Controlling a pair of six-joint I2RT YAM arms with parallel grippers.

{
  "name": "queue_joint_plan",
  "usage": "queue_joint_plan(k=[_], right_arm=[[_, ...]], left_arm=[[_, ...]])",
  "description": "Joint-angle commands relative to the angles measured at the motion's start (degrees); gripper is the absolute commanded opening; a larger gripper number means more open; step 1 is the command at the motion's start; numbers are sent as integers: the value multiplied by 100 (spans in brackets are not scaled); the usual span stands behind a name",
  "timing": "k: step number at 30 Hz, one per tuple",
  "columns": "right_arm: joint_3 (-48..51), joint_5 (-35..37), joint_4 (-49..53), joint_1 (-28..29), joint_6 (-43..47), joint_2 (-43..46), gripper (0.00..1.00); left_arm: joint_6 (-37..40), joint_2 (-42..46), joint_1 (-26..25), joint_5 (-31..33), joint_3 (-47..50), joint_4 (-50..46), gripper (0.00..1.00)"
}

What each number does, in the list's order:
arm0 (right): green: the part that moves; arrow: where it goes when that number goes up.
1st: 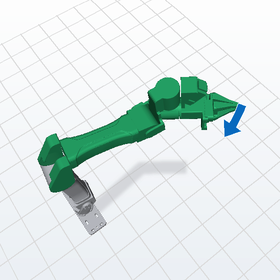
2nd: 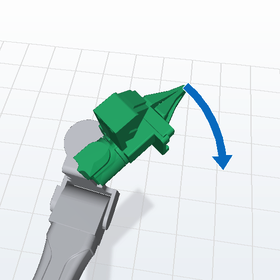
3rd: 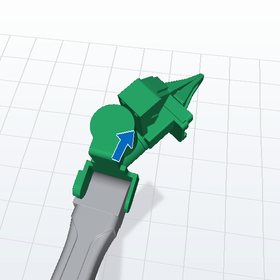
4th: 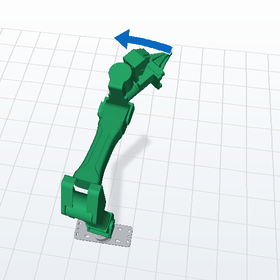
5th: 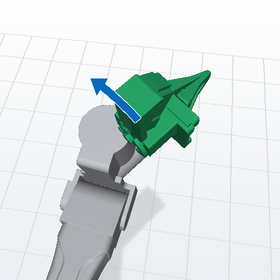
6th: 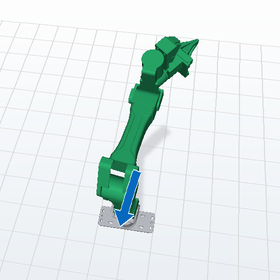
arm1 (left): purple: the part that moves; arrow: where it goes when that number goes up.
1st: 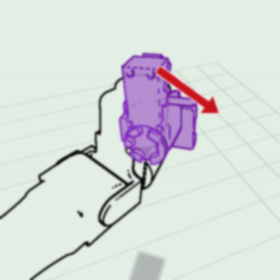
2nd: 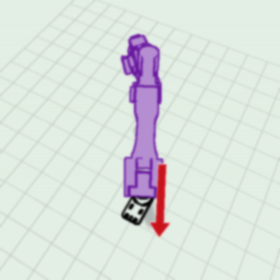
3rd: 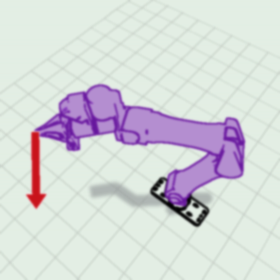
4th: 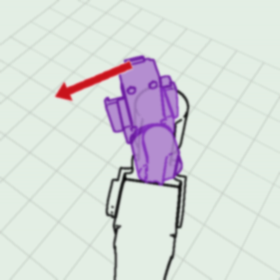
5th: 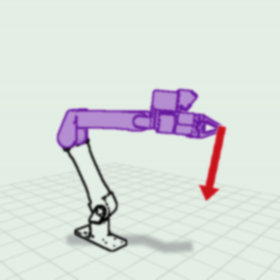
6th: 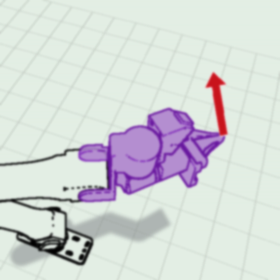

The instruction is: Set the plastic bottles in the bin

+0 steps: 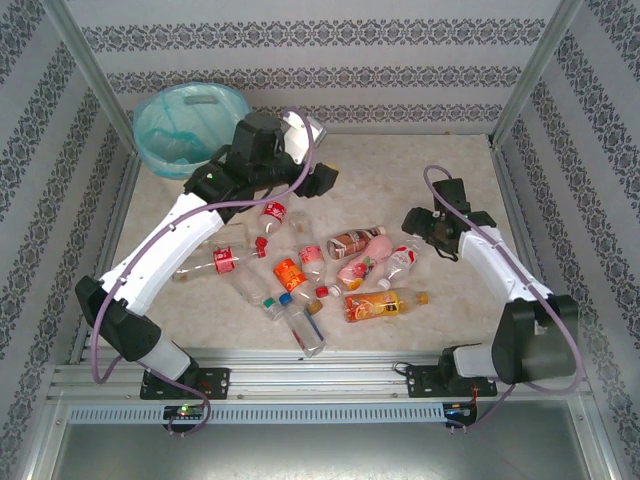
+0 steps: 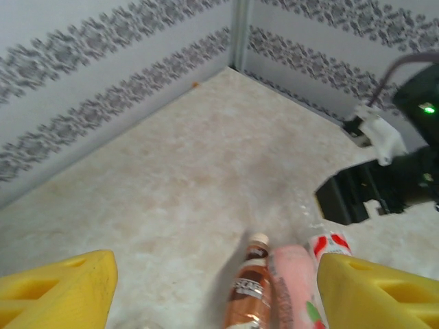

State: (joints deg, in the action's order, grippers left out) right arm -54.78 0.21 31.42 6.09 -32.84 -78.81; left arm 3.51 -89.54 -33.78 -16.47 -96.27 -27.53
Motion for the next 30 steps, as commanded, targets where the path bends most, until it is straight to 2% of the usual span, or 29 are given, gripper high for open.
queue_joint_plan(k=[1,8,21,30], right_arm=[[-57,109,-4,-55,-169,-335,83],[-223,111,-107,-99,-256,-958,83],[-525,-21,-195,-316,-296,-1680,79],[-626,-433,-347,-503,-381,-1970,74]], left_arm=[[-372,-113,-93,-462,357,645,78],[-641,-82,-120,-698,915,947,78],[-426,-64,-120,-621,971,907,79],[-369,-54,-120,-579,1029,898,80]])
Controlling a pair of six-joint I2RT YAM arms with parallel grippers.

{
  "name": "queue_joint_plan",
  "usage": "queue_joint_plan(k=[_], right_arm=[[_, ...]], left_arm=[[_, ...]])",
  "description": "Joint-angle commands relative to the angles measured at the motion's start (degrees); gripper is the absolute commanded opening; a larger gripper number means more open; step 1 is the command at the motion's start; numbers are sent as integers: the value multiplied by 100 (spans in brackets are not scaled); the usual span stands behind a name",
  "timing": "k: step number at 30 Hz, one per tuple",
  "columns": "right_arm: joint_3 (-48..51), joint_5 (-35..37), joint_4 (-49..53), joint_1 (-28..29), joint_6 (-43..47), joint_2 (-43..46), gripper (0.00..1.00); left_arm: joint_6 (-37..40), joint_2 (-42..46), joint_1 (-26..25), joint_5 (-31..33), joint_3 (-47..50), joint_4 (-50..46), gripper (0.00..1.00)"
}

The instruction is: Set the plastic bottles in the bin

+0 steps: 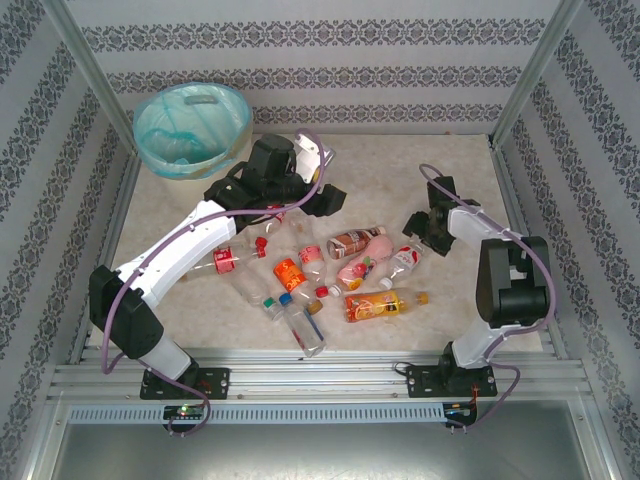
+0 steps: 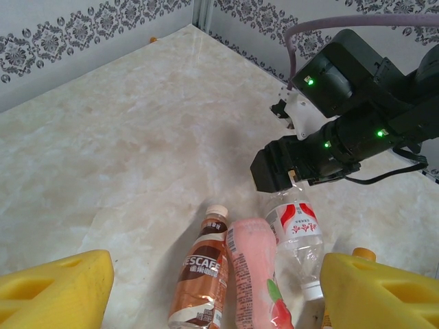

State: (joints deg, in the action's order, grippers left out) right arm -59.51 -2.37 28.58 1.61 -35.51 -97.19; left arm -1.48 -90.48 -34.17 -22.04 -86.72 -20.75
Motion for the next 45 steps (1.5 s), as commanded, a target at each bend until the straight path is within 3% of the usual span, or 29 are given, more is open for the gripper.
queue_joint_plan(k=[1,15,45], right_arm=[[-159,-175,-67,-72,-114,-142,73],[-296,-209,-219,-511,-90,114,61],[-615,-140,114,-916,419,1636,54]], left_arm=[[138,38,-81,-27,73,213,80],[229,150,-81,176,104,142,80],[-105,-299,-72,-23,-541,-182,81]])
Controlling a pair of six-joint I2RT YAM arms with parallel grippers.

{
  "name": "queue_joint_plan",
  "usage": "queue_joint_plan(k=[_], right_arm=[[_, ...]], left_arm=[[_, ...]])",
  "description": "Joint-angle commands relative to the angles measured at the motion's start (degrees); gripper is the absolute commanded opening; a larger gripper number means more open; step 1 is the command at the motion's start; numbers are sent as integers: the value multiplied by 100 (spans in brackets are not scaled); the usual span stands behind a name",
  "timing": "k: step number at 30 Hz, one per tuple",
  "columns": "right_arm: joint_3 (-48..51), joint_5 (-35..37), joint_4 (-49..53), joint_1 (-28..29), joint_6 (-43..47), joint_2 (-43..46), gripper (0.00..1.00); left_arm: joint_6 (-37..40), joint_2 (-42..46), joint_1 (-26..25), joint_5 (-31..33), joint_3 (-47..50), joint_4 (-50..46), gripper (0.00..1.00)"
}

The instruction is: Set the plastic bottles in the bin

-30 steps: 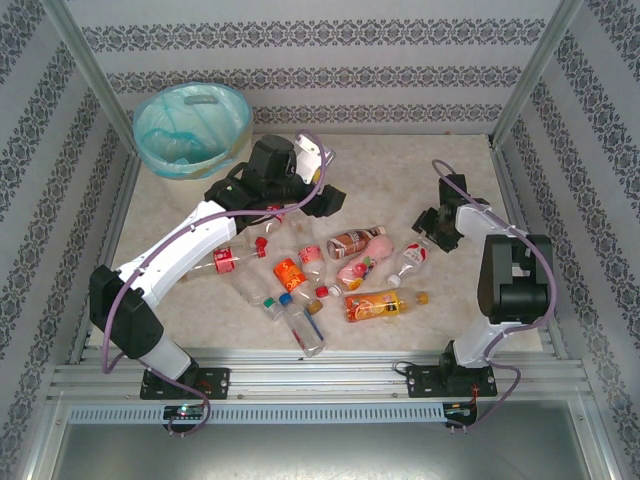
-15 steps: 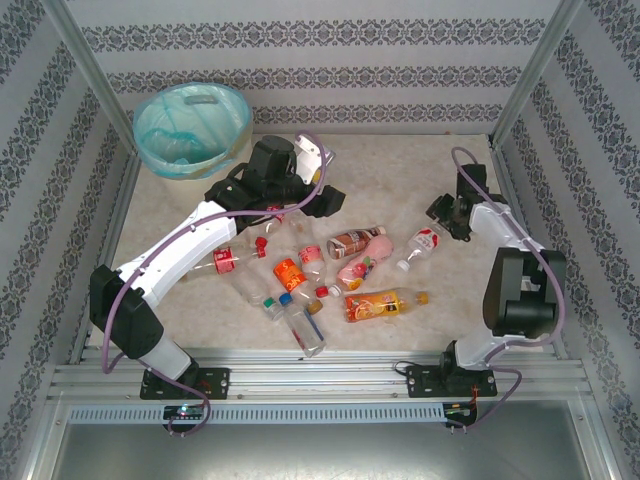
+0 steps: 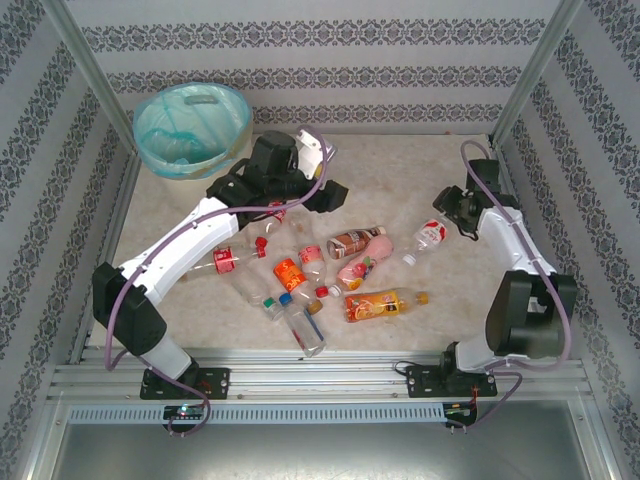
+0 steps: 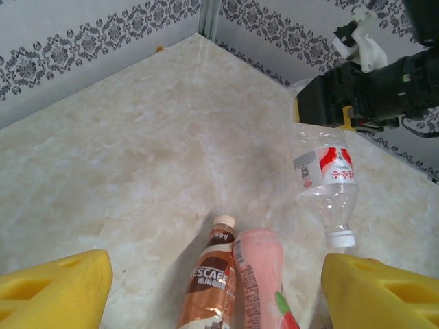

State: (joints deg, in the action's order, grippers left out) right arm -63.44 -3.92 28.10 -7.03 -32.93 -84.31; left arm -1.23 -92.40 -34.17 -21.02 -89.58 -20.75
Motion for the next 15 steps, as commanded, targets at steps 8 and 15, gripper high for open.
queue_joint_plan(k=[8,15], right_arm=[[-275,-426,169,-27,285,1123,53],[-386,-901,-39,225,346,1559,52]], left_arm=[[-331,-246,-63,-241,-359,-192,81],[-539,-523,-46,-471,-675,-389,82]])
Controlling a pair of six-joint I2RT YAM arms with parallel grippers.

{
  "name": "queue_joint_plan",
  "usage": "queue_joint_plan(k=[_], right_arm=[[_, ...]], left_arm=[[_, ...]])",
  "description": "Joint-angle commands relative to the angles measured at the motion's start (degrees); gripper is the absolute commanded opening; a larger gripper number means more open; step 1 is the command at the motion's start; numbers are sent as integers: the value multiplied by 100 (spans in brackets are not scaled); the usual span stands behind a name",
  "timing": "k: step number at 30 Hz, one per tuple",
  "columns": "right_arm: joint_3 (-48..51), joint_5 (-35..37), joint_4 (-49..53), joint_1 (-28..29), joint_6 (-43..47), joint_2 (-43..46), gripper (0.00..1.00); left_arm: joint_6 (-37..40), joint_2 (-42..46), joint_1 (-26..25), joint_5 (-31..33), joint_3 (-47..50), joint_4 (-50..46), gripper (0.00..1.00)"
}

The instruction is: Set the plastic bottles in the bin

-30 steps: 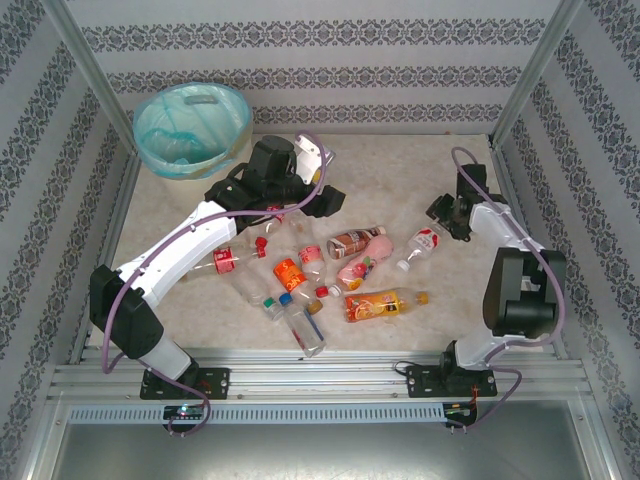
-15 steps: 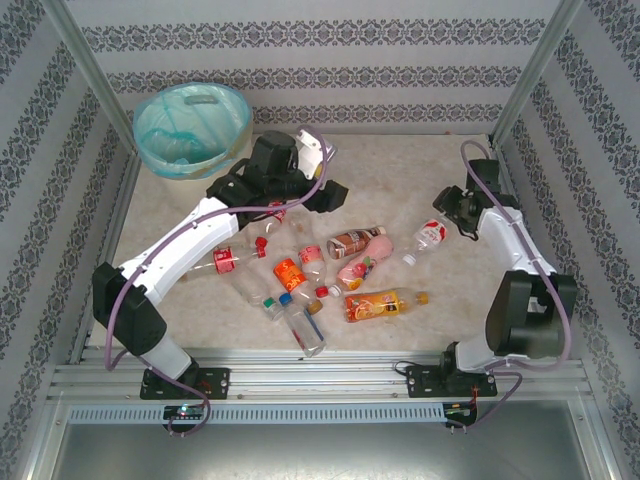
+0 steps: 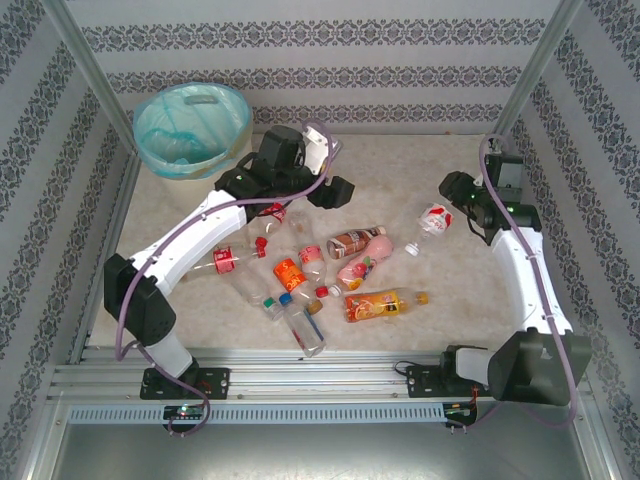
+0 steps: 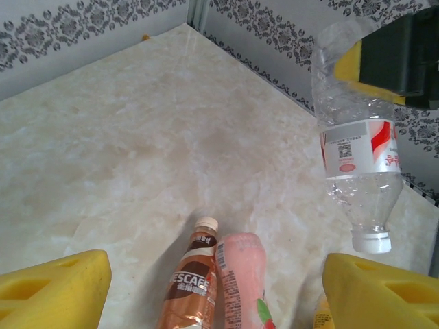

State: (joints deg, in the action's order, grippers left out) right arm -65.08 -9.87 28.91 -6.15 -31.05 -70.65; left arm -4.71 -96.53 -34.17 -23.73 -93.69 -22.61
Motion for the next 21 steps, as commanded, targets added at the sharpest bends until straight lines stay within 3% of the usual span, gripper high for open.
queue_joint_plan(k=[1,13,21], right_arm=[[-253,-299,-122,199,184,233,52],[-330,-1373,-1023,1187,143,300,52],[-331,-1800,-1902,1988,107,350,52]], left_arm=[[-205,-153,-46,-233,-323,-238,82],[-629,-585,141,-1034,-881,-282,85],[-773,-261,419,-1461,-731,-205,89]])
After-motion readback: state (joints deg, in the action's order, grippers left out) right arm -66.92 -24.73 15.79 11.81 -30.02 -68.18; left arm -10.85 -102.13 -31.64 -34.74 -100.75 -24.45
